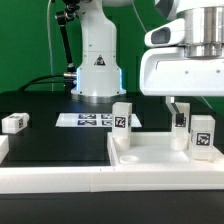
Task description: Assemble square table
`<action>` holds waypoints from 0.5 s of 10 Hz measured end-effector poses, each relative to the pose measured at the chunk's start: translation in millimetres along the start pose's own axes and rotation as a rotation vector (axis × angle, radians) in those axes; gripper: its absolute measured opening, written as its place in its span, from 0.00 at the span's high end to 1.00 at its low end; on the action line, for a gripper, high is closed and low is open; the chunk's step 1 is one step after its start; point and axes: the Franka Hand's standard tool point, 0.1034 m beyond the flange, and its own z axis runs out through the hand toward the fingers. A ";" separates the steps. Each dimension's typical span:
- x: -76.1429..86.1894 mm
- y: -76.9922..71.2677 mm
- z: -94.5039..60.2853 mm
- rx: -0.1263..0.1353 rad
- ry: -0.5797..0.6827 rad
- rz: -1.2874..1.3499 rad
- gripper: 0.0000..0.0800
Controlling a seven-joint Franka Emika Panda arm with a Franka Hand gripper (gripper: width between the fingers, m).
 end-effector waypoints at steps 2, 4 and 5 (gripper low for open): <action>6.2 4.3 -1.0 0.000 0.004 -0.224 0.19; 6.0 3.3 -1.3 -0.008 0.008 -0.357 0.19; 6.0 3.3 -1.2 -0.007 0.008 -0.345 0.19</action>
Offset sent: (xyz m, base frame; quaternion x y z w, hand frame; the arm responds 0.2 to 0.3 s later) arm 0.0013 0.0063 0.0030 -0.0097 0.0008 -0.2264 0.9740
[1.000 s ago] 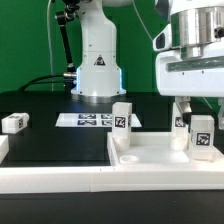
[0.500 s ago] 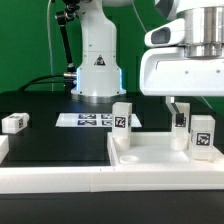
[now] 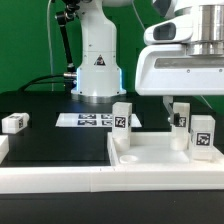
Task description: Assemble square table
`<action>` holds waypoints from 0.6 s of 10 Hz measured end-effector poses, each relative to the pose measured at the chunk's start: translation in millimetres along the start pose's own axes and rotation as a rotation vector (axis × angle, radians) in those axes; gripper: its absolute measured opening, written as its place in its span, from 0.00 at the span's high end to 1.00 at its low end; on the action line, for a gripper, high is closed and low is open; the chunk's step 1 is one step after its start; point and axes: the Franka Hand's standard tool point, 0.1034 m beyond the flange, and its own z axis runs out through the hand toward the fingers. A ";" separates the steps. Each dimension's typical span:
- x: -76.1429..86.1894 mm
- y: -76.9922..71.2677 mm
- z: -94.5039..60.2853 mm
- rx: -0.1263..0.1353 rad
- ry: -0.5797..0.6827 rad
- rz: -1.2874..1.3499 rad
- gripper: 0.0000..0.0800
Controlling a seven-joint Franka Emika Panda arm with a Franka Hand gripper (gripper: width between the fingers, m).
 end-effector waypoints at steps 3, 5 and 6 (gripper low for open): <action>0.1 0.3 0.1 0.000 0.000 0.031 0.53; 0.1 0.3 0.1 0.000 0.000 0.032 0.64; 0.0 0.3 0.3 0.002 -0.001 0.103 0.64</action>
Offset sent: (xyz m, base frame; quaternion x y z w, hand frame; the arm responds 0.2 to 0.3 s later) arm 0.0000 0.0000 0.0000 0.0000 0.0000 0.0000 1.0000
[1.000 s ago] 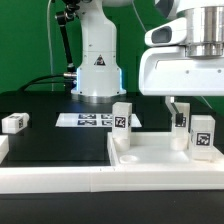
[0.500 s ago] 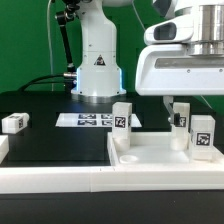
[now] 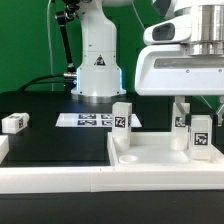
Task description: Assemble square table
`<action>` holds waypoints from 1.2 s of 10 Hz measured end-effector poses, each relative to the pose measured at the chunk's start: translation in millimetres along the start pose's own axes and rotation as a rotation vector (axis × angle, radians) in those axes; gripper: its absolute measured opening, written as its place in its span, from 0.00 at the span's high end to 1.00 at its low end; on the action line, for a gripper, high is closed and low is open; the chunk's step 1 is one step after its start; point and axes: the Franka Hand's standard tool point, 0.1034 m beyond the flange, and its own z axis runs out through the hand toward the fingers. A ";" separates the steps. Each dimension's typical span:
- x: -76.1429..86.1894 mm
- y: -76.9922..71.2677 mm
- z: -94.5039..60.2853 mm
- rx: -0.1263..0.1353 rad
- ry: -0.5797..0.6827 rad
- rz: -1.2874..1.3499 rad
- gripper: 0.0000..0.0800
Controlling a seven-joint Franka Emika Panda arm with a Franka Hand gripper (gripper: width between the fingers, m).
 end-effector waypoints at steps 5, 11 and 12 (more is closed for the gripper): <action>-4.1 0.0 0.0 -0.010 -0.005 0.505 0.64; -5.8 1.9 0.5 0.011 -0.030 1.094 0.64; -5.7 2.7 0.6 0.013 -0.036 1.150 0.64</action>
Offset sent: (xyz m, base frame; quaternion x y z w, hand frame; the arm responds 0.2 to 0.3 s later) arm -0.0141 0.0023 0.0024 -0.0418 -0.0121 0.2051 0.9778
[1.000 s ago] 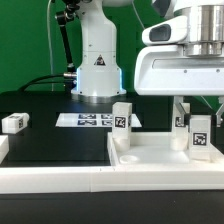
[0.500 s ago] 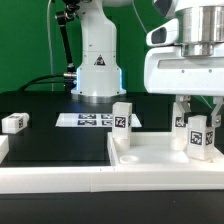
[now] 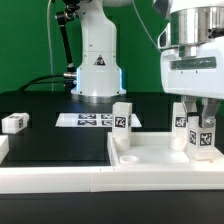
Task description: Assemble square table
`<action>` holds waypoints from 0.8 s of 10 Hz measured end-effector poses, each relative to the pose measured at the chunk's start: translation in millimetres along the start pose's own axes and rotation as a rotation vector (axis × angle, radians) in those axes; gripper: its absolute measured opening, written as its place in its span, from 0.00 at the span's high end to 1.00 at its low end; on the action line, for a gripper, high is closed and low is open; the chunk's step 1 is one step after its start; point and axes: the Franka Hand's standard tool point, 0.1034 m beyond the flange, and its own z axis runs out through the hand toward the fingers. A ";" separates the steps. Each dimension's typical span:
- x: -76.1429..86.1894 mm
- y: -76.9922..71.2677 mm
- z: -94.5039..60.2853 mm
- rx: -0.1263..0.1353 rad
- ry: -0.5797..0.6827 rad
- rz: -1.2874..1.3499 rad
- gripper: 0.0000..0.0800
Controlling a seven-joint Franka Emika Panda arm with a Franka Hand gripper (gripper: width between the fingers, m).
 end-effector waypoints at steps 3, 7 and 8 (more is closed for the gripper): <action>0.1 0.5 0.4 -0.001 -0.009 0.183 0.64; -1.3 0.4 0.8 -0.001 -0.016 0.372 0.64; -1.3 0.3 0.8 -0.001 -0.016 0.356 0.64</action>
Offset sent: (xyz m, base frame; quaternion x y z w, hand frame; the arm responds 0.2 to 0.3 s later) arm 0.0009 -0.0031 0.0005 0.0031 0.0000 0.1870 0.9824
